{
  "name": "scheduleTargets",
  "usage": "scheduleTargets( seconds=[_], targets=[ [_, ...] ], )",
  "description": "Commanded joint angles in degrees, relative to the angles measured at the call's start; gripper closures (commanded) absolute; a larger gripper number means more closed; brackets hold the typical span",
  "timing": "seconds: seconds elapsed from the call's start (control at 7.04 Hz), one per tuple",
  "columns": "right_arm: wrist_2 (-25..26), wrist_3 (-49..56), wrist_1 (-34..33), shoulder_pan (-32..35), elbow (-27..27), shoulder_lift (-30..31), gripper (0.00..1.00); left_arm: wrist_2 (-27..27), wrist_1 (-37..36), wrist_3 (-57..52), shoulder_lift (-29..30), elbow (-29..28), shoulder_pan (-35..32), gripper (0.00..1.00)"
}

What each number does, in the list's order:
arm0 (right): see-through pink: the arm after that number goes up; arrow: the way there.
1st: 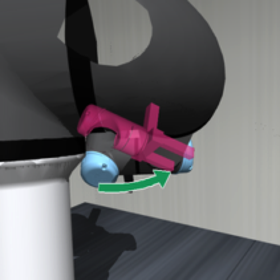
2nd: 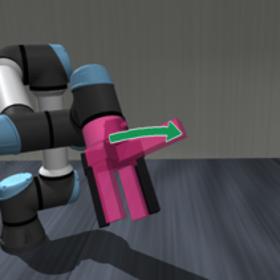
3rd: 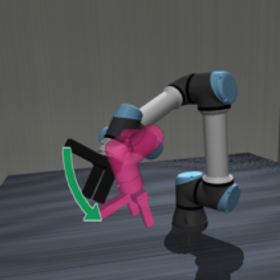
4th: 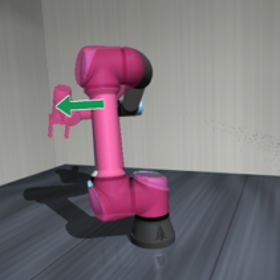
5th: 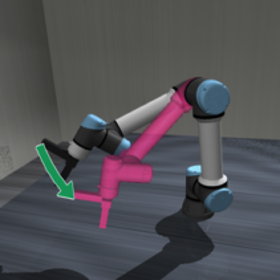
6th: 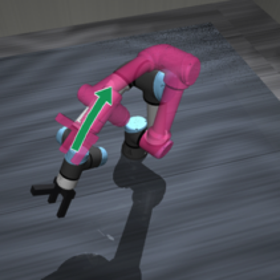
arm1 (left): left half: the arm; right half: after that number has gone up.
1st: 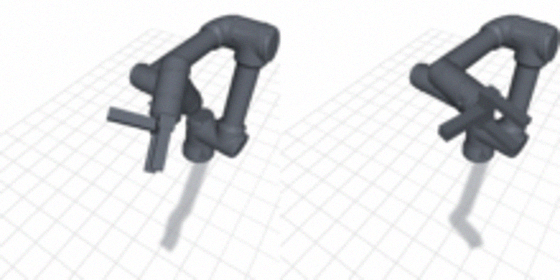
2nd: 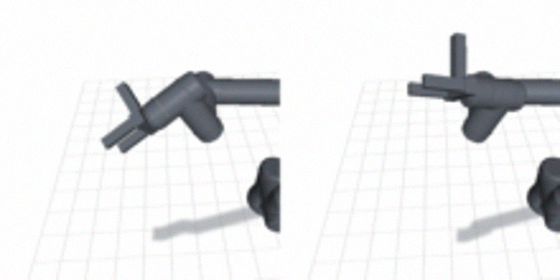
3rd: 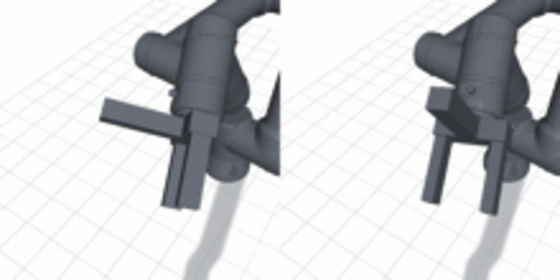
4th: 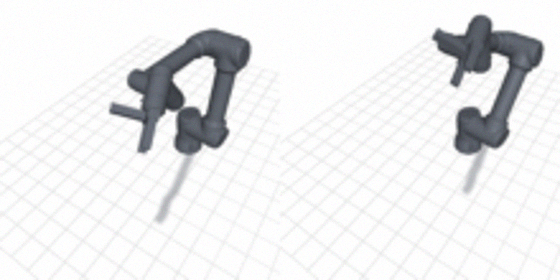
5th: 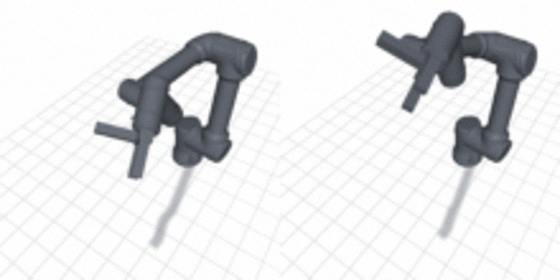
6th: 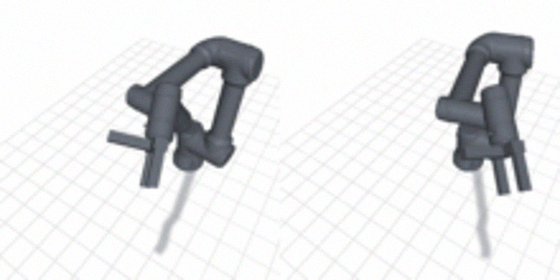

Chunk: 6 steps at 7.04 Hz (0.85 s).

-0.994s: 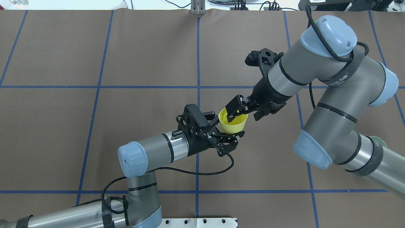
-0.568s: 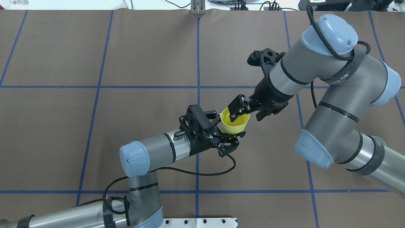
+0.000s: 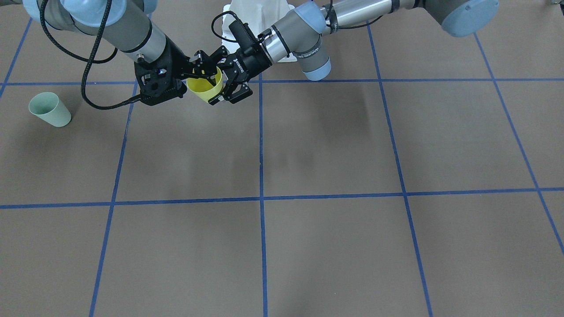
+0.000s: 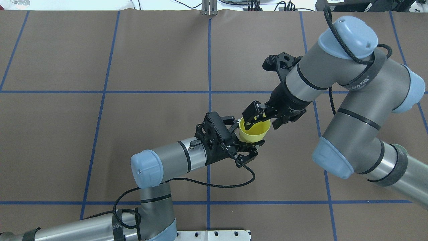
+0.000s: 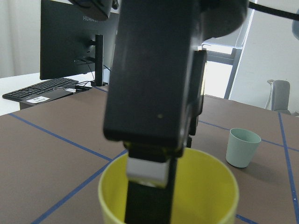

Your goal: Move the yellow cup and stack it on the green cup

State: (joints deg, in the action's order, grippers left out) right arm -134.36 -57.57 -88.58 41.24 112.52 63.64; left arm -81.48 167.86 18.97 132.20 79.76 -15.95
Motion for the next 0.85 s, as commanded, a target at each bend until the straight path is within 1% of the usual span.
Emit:
scheduleTargets(
  seconds=[0.0,0.14,0.28,0.43,0.71],
  targets=[
    [0.1,0.0,-0.4,-0.4,0.3,0.5,0.09,0.0,-1.4,-1.4,0.2,0.0,0.0,1.00],
    [0.3,0.0,-0.9,-0.7,0.3,0.5,0.16,0.0,-1.5,-1.6,0.3,0.0,0.0,1.00],
    [0.4,0.0,-0.9,-1.0,0.3,0.5,0.30,0.0,-1.5,-1.6,0.3,0.0,0.0,1.00],
    [0.5,0.0,-1.5,-1.0,0.6,0.4,0.37,0.1,-1.5,-1.6,0.1,-0.1,0.0,1.00],
    [1.1,0.0,-1.9,-1.2,0.9,0.4,0.37,0.2,-1.6,-1.6,0.0,-0.6,0.0,1.00]
  ],
)
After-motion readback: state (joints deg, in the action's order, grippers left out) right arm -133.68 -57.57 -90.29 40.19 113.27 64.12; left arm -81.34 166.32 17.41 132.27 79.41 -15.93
